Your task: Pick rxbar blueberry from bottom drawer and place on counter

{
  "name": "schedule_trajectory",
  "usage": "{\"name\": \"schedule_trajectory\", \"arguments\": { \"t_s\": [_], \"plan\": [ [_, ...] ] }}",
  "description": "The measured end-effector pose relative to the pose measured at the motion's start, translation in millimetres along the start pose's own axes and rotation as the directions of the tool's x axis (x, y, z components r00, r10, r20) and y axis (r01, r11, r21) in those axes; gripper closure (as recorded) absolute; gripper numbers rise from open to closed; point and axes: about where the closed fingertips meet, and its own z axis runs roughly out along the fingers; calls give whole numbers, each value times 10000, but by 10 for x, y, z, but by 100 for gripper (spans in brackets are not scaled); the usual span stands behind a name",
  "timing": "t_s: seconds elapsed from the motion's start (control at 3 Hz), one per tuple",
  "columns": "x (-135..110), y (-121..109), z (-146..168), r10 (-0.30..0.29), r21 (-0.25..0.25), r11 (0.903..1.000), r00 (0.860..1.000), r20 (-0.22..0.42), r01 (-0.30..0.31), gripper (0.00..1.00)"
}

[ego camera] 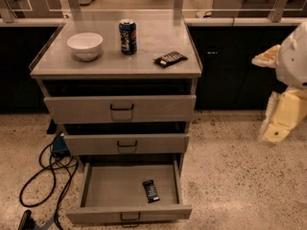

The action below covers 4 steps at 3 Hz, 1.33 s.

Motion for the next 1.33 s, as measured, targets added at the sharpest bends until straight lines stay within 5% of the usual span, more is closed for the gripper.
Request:
{"name": "schedule_trajectory", "arguments": {
  "t_s": [0.33, 0.67, 1.0, 1.33],
  "plan": [
    [232, 313, 795, 125, -881, 9961, 9856, 1687, 24, 0],
    [401, 771, 1883, 1022, -2036, 9787, 9246, 3669, -274, 0],
    [390, 1185, 3009, 1552, -2966, 9548, 8822, 4446, -185, 0],
    [313, 1271, 4015, 1775, -3438, 9389, 8741, 4521, -128, 0]
  ]
}}
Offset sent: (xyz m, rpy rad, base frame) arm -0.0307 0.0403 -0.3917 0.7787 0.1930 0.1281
